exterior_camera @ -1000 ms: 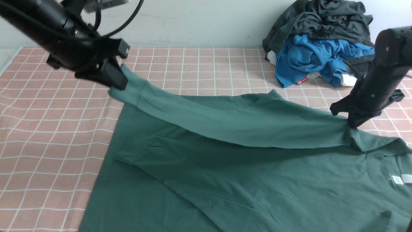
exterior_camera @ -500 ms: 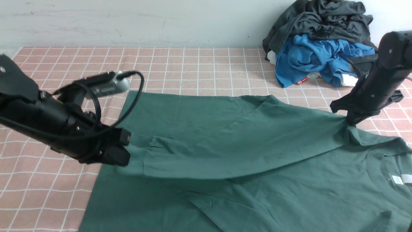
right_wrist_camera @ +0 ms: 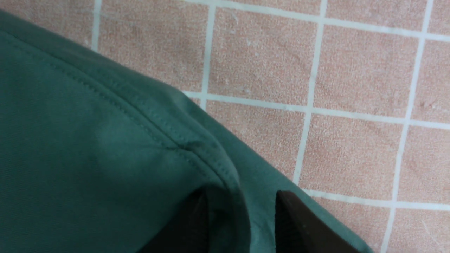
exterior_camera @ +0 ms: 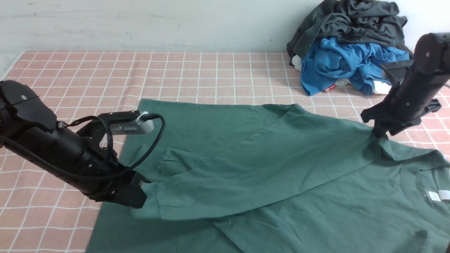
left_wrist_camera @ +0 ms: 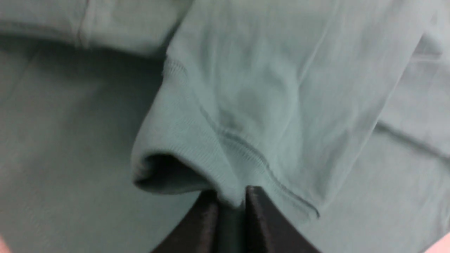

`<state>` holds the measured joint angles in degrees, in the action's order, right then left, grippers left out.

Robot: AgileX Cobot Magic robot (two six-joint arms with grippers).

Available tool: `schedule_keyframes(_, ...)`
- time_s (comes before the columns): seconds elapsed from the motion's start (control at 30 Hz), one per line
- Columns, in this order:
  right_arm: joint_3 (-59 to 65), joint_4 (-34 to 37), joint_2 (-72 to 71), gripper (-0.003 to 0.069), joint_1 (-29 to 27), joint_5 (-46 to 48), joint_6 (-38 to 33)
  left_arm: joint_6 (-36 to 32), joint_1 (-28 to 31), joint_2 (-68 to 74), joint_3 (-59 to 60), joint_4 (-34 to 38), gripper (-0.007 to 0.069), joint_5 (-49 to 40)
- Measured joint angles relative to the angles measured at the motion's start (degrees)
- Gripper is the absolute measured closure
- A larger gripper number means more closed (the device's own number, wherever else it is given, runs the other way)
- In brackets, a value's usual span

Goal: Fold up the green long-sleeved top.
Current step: Use the left arm to drag and drop the cuff onto the cuff closest to the left arm, then use both arms simultaneously to clamp the lower edge of the clothing fabric

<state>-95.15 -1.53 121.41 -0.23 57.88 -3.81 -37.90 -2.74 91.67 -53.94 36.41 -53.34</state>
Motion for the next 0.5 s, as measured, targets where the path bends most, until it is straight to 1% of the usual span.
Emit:
schedule_keyframes(0.03,0.0,0.0,-1.0,0.0372,0.0,0.1,0.0,0.0,0.0,0.0,0.0,-1.3,0.0440,-0.7)
schedule_keyframes(0.13,0.0,-0.1,-3.5,0.0368,0.0,0.3,0.0,0.1,0.0,0.0,0.0,-2.9,0.0323,-1.2)
schedule_keyframes(0.17,0.0,-0.1,-3.9,0.0368,0.0,0.3,0.0,0.1,0.0,0.0,0.0,-3.0,0.0314,-1.3)
schedule_keyframes(0.2,0.0,-0.2,-5.3,0.0367,0.0,0.5,0.0,0.1,0.0,0.0,-0.1,-3.2,0.0260,-2.0)
schedule_keyframes(0.23,0.0,-0.2,-7.1,0.0367,0.0,0.9,0.0,0.2,0.0,0.0,-0.6,-3.5,0.0224,-3.3)
schedule_keyframes(0.27,0.0,-0.2,-7.4,0.0367,0.0,1.0,0.0,0.3,0.0,0.0,-0.7,-3.5,0.0214,-3.5)
schedule_keyframes(0.3,0.0,-0.2,-10.1,0.0365,0.0,2.2,0.0,0.9,0.0,0.0,-2.7,-4.2,0.0193,-6.6)
schedule_keyframes(0.33,0.0,-0.2,-10.1,0.0365,0.0,2.4,0.0,1.1,0.0,0.0,-3.0,-4.2,0.0193,-7.0)
schedule_keyframes(0.37,0.0,0.0,-12.6,0.0365,0.1,3.6,0.1,2.0,-0.1,-0.1,-5.1,-4.9,0.0200,-10.0)
schedule_keyframes(0.43,0.0,0.9,-16.0,0.0365,0.4,6.1,-0.1,3.7,-1.3,-1.2,-9.0,-7.1,0.0245,-13.1)
schedule_keyframes(0.5,0.0,3.4,-19.7,0.0365,1.6,9.6,-1.9,5.2,-4.4,-3.6,-12.5,-10.3,0.0350,-14.1)
